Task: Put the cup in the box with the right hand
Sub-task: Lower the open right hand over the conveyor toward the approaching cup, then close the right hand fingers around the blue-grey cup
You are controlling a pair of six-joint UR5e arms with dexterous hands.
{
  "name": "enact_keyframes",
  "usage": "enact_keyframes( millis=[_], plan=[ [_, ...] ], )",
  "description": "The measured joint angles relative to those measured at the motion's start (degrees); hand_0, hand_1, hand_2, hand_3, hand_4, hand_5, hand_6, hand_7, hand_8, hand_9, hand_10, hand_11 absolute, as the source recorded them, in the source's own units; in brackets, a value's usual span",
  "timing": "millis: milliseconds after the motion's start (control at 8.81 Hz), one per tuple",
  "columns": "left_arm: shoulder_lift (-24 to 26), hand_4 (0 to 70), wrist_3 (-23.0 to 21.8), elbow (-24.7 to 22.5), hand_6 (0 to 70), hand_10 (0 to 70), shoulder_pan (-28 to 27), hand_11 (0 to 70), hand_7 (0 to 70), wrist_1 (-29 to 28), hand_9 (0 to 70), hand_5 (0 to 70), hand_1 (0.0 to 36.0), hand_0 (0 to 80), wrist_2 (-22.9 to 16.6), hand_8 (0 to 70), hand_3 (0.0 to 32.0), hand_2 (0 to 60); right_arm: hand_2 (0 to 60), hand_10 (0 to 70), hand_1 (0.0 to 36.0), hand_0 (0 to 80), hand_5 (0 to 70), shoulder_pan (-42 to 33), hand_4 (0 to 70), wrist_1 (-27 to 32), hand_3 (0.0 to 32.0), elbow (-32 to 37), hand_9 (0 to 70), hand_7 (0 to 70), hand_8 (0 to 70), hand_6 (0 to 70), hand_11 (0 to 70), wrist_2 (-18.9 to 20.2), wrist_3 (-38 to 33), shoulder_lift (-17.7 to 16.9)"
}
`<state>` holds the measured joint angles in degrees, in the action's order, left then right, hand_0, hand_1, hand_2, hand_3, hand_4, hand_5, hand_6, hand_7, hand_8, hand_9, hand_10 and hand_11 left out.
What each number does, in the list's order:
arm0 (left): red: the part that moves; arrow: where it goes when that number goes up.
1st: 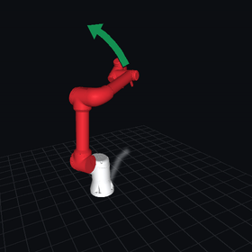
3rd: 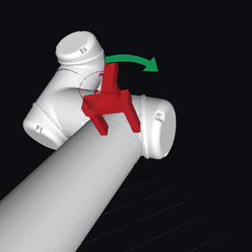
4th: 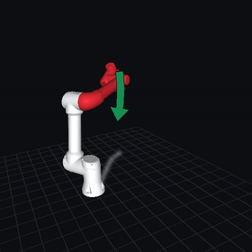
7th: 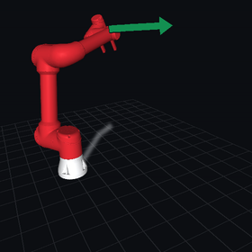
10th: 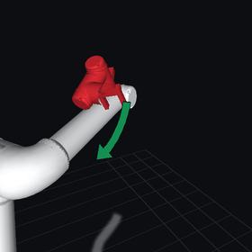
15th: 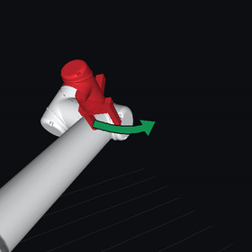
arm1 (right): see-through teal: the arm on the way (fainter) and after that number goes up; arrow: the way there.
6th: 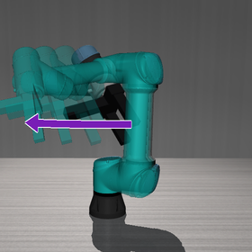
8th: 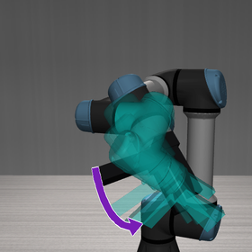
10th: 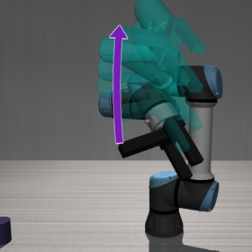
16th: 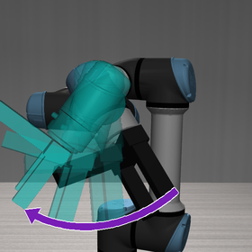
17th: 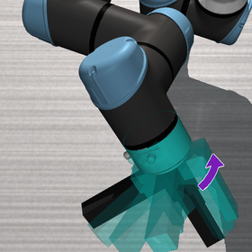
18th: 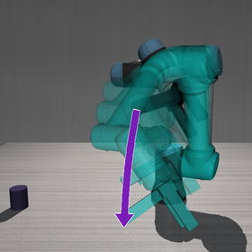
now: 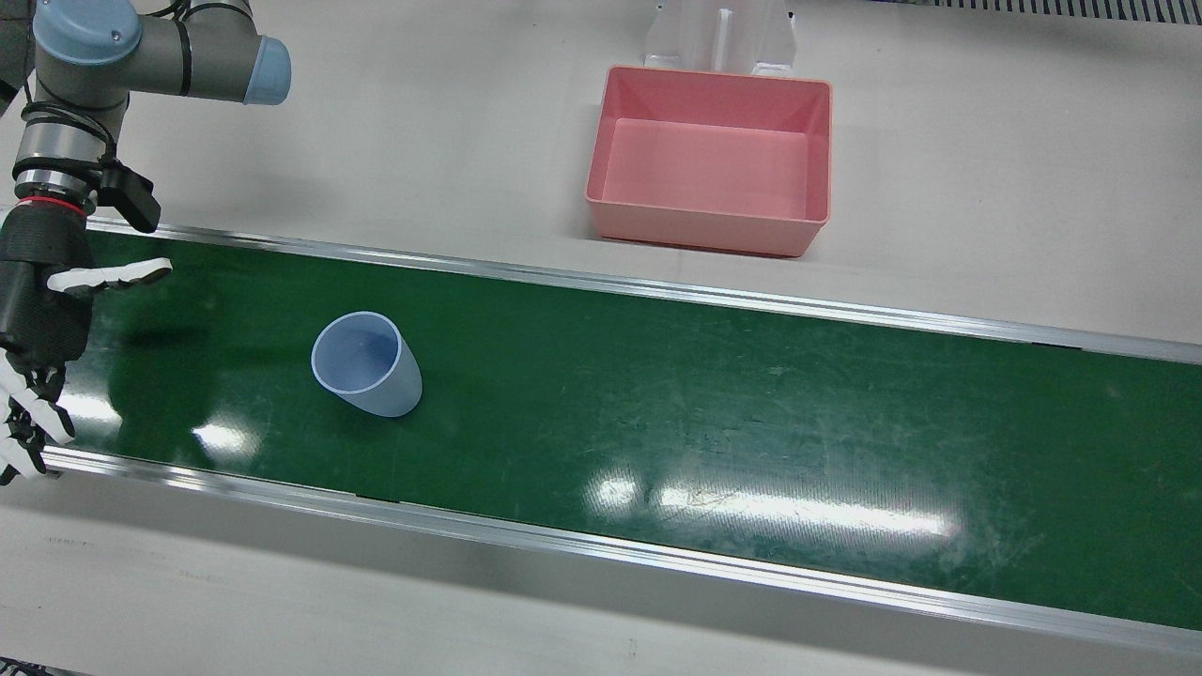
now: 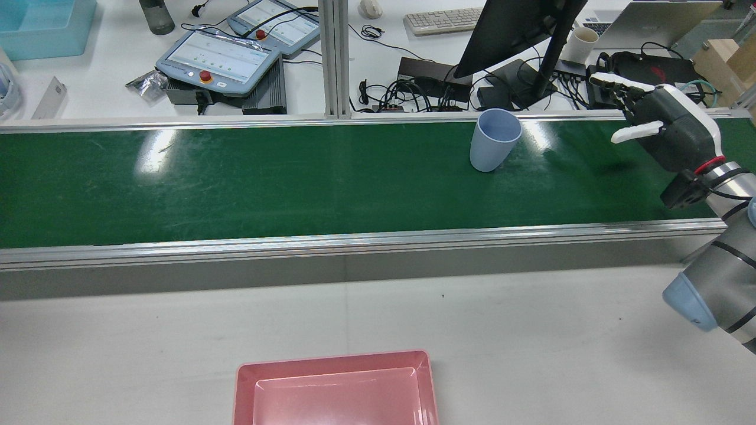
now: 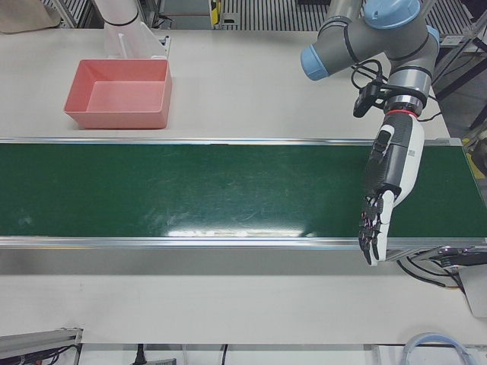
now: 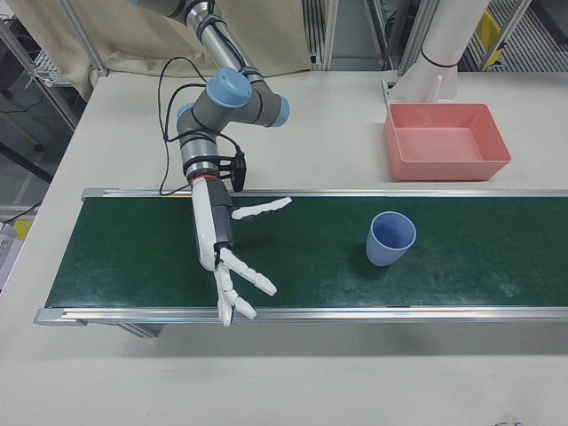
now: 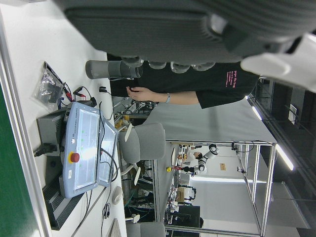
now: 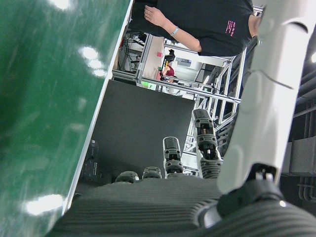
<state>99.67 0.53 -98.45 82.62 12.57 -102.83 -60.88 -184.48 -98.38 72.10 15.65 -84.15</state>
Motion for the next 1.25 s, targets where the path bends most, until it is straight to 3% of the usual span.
enact_keyframes(
  millis=[113,454,567,681,908,1135,1248],
  plan=[
    [0.0,0.0,0.0,0.0,0.0,0.0,0.0,0.0,0.0,0.0,0.0,0.0,0.0,0.0,0.0,0.0,0.0,0.0,0.0,0.0,8.7,59.1,5.0,0.4,10.3,0.0,0.0,0.1,3.1,22.5,0.1,5.7,0.0,0.0,0.0,0.0],
    [0.0,0.0,0.0,0.0,0.0,0.0,0.0,0.0,0.0,0.0,0.0,0.0,0.0,0.0,0.0,0.0,0.0,0.0,0.0,0.0,11.2,58.1,5.2,1.2,8.1,0.0,0.0,0.0,3.1,22.6,0.1,5.8,0.0,0.0,0.0,-0.2],
    [0.0,0.0,0.0,0.0,0.0,0.0,0.0,0.0,0.0,0.0,0.0,0.0,0.0,0.0,0.0,0.0,0.0,0.0,0.0,0.0,9.2,58.6,5.1,1.5,9.6,0.1,0.0,0.0,3.0,22.3,0.1,5.7,0.0,0.0,0.0,-0.3],
    [0.0,0.0,0.0,0.0,0.0,0.0,0.0,0.0,0.0,0.0,0.0,0.0,0.0,0.0,0.0,0.0,0.0,0.0,0.0,0.0,10.6,56.0,4.9,1.8,7.8,0.1,0.0,-0.1,3.0,22.2,0.1,5.6,0.0,0.0,-0.1,-0.3],
    [0.0,0.0,0.0,0.0,0.0,0.0,0.0,0.0,0.0,0.0,0.0,0.0,0.0,0.0,0.0,0.0,0.0,0.0,0.0,0.0,9.4,55.5,4.7,2.2,8.7,0.1,0.0,-0.1,3.1,22.5,0.1,5.6,0.0,0.0,-0.1,-0.3],
    [0.0,0.0,0.0,0.0,0.0,0.0,0.0,0.0,0.0,0.0,0.0,0.0,0.0,0.0,0.0,0.0,0.0,0.0,0.0,0.0,11.2,53.9,4.6,2.5,6.8,0.1,0.0,-0.1,3.1,22.7,0.1,5.6,0.0,-0.1,-0.1,-0.3],
    [0.0,0.0,0.0,0.0,0.0,0.0,0.0,0.0,0.0,0.0,0.0,0.0,0.0,0.0,0.0,0.0,0.0,0.0,0.0,0.0,8.8,55.5,4.6,2.6,10.9,0.2,0.0,-0.1,4.1,26.7,0.2,6.4,0.0,-0.1,-0.3,-0.3]
  ],
)
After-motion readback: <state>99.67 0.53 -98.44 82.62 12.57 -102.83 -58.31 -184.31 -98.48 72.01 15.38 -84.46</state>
